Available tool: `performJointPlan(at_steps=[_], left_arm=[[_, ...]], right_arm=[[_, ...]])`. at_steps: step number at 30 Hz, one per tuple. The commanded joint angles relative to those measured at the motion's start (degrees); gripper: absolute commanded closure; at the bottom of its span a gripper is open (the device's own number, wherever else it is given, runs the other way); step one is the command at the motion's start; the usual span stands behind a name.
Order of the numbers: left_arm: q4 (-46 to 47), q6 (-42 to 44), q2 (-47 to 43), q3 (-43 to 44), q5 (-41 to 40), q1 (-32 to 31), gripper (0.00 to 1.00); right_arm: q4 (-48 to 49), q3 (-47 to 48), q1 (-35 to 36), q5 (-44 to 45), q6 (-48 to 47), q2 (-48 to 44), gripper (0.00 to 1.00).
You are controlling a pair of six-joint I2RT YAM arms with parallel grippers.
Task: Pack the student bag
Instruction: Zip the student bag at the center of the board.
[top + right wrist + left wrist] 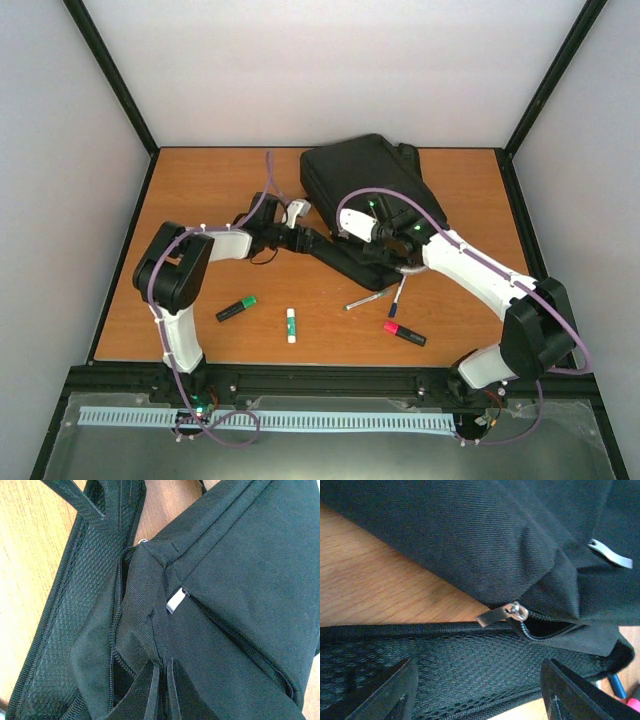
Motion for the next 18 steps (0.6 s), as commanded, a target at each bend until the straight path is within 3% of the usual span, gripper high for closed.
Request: performJointPlan(at_steps=[1, 12, 18], left_arm=[[5.3, 5.5, 1.3, -0.1, 7.8, 0.3, 0.29], [6.5, 9.2, 7.7, 4.6, 10.1, 0.3, 0.32], [6.7, 9.1, 11.2, 8.8, 12.7, 0.2, 0.41]], right_arm=[[-1.6, 2.0, -1.6, 0.2, 1.4, -0.9, 0.97], [-2.9, 2.8, -2.0, -0.9, 3.1, 0.3, 0.97], [-3.8, 3.7, -2.1, -0.8, 3.6, 0.8, 0.97]])
